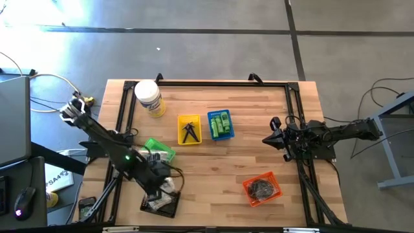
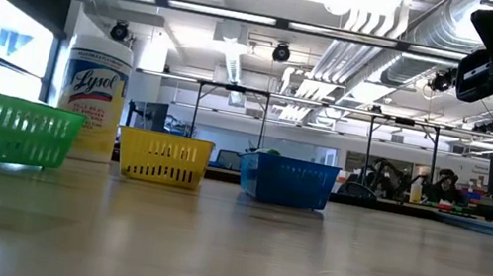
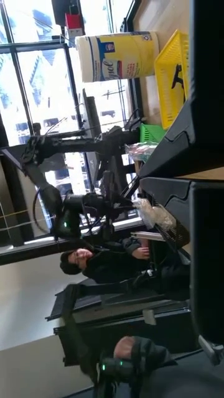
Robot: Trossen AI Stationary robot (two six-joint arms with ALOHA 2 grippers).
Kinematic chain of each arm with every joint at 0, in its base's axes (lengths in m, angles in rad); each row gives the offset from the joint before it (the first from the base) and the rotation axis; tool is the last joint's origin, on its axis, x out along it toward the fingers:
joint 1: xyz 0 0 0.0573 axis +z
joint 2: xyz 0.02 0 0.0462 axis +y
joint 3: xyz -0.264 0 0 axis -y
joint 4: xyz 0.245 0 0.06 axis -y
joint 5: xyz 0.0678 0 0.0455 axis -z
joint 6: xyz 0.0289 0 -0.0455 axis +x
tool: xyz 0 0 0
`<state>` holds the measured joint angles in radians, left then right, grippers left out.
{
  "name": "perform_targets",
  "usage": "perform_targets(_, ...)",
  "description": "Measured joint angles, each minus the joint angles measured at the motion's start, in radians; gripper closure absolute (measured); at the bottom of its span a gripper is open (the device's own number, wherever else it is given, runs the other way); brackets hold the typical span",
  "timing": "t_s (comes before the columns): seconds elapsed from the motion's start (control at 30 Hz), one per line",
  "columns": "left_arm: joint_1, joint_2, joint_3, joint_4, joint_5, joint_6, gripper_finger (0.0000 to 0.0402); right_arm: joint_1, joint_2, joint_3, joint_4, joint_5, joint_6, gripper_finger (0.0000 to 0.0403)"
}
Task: Pick & Place Travel size toiletries
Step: Put the cotton pack into the black bin
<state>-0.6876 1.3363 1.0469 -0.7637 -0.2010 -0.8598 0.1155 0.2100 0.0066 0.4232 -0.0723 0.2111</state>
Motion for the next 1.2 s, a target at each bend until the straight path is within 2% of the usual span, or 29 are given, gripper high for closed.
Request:
perform_targets(0.23, 0.0, 0.245, 0.329, -0.34, -0.01, -0.039, 0.0394, 0.0, 0.0, 0.0, -0.003, -0.005, 0.007, 0.0399)
perform_targets(0.4, -0.016, 0.308, 0.474, -0.439, -0.036, -0.04, 0.0394, 0.0, 0.0, 0.0, -0.003, -0.005, 0.024, 0.0399)
perform_targets(0.63, -0.061, 0.32, 0.487, -0.445, -0.002, -0.157, 0.0394, 0.0, 0.0, 0.0, -0.008, -0.008, 0.025, 0.0399)
perform_targets(0.77, -0.096, 0.369, 0.479, -0.443, -0.005, -0.216, 0.0394, 0.0, 0.0, 0.0, -0.008, -0.008, 0.025, 0.0399)
perform_targets(1.2, -0.111, 0.547, 0.478, -0.453, 0.116, -0.107, 0.0393, 0.0, 0.0, 0.0, -0.008, -0.008, 0.029, 0.0399)
